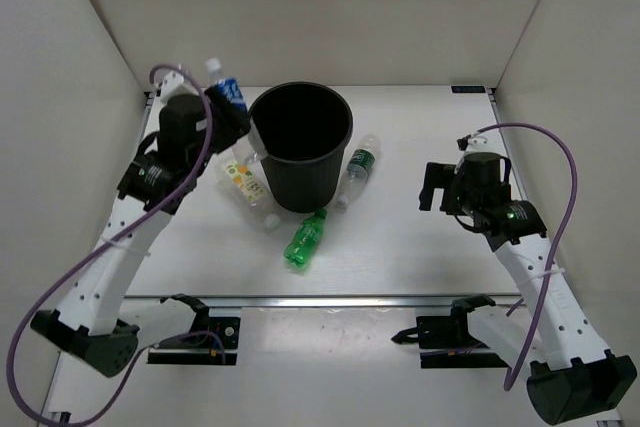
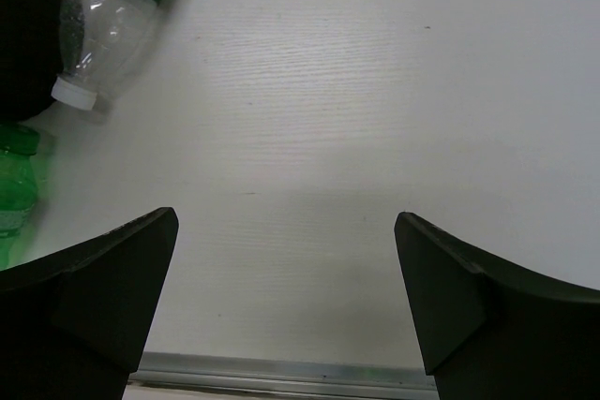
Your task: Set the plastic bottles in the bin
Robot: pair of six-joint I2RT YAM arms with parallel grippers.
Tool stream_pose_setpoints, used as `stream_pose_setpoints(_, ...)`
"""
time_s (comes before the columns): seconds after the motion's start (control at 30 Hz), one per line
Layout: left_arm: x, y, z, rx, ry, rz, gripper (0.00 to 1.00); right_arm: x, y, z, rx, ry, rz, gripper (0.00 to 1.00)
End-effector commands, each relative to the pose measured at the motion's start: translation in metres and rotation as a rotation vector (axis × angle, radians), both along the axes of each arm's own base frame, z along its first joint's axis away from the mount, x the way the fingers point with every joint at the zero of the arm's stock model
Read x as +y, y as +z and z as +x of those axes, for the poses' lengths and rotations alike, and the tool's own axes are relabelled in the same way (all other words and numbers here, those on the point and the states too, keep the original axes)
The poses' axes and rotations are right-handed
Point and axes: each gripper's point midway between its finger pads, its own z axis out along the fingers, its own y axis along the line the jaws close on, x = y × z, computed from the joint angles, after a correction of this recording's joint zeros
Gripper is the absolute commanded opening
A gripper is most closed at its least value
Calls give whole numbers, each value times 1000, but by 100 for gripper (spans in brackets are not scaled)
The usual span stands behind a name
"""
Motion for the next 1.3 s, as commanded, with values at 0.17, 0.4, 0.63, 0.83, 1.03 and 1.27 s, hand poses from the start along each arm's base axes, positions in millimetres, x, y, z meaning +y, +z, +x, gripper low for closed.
stream_pose_setpoints(0.17,-68,95,86,-276,-114,63,59,14,17,36,-119,14,76,99)
stream_pose_setpoints(0.4,-98,42,126,-166,-118,162,81,9,19,79,-178,-79,124,99)
stream_pose_setpoints(0.63,-97,82,102,-251,-135,192,99,41,13,129,-152,-68,140,99)
stream_pose_setpoints(0.83,-68,101,61,-250,-157,195,99,66,-11,170,-73,-96,167,99)
stream_pose_setpoints(1.03,14,33,-2,-90,-26,141,99,89,-46,201,-7,-76,209,99)
stream_pose_setpoints(1.27,88,-75,-69,199,169,158,98,123,-60,228,10,8,176,99)
